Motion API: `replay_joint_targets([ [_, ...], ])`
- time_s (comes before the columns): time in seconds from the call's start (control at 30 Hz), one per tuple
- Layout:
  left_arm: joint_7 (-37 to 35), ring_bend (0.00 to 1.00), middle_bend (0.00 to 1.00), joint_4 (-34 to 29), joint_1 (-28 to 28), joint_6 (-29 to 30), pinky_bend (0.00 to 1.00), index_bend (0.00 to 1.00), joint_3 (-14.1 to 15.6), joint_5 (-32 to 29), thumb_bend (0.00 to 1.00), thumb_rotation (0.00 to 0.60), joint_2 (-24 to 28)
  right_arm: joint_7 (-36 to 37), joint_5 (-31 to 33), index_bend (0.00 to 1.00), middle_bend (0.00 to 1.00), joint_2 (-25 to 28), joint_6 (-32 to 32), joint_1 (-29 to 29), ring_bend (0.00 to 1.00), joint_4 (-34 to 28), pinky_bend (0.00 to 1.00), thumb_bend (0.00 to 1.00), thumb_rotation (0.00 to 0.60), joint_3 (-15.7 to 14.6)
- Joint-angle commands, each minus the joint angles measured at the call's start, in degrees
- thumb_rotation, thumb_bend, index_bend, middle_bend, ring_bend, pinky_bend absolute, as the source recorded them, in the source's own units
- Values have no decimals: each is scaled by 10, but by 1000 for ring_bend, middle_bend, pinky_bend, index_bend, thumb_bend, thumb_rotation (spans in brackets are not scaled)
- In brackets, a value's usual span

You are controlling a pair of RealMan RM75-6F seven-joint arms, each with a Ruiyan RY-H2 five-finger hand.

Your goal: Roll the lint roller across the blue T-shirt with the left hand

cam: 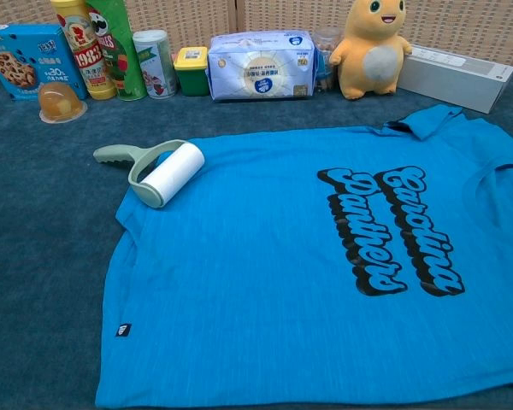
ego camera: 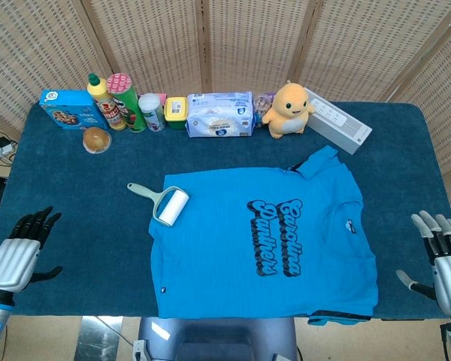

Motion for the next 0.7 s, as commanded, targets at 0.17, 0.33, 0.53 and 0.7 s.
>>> replay_joint_targets([
  [0.17,-83,0,0,37,-44,-46,46,0,-10,31,0,600,0,0,9,0,0,-3,-10,3,0,2,0,0,600,2],
  [0.33,-259,0,0,178,-118,-92,47,0,-16,101,0,600,-28,-2,14,0,0,-6,-20,7,0,3,0,0,600,3],
  [0.53,-381,0,0,350,-188,-108,46,0,-13,150,0,600,-85,-27,55,0,0,-23,-53,27,0,11,0,0,600,23],
  [0.7,-429,0,0,426,-228,-125,47,0,0,173,0,600,-119,-42,79,0,0,-33,-75,34,0,21,0,0,600,27],
])
